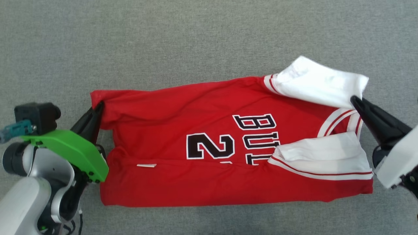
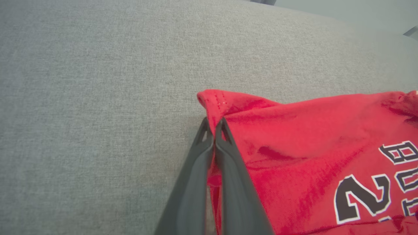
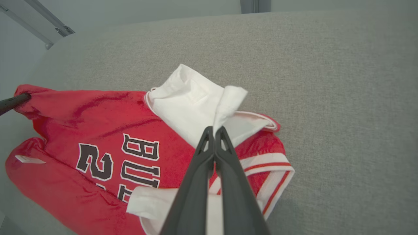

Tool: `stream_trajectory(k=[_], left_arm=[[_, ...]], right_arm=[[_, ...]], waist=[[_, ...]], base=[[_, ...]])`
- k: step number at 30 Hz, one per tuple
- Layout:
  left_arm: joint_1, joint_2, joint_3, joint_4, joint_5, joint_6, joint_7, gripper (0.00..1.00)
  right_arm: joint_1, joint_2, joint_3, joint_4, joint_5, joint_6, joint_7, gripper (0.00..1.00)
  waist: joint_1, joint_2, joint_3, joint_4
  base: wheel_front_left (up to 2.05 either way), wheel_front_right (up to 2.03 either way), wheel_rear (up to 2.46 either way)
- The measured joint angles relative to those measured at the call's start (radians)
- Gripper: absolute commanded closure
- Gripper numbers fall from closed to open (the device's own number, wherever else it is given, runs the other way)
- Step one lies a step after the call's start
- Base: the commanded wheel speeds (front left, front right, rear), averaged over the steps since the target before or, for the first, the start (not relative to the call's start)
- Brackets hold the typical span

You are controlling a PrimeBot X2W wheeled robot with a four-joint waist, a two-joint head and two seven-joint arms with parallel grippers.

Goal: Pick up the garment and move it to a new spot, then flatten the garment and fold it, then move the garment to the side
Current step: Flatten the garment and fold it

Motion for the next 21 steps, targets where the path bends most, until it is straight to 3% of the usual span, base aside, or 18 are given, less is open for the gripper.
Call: stream_trajectory(k=[5, 11, 21], left_arm=[[0.138, 0.004, 0.02, -0.096, -0.024, 0.041, -0.059, 1.0], [0.239, -0.008, 0.065, -0.126, -0.049, 0.088, -0.127, 1.0], [0.376, -0.021, 0.096, -0.128, -0.1, 0.1, -0.185, 1.0]], right_arm=[[0.198, 0.055, -0.049, -0.086, 0.016, 0.0, -0.02, 1.0], [0.372, 0.098, -0.016, -0.115, 0.054, 0.0, -0.055, 1.0], [0.395, 0.048, 0.056, 0.01, 0.018, 0.0, -0.151, 1.0]], waist=[[0.0, 0.0, -0.039, -0.025], [0.0, 0.0, -0.079, -0.046], [0.0, 0.0, -0.118, -0.086]], base=[[0.0, 0.0, 0.0], [0.0, 0.0, 0.0], [0.0, 0.0, 0.0]])
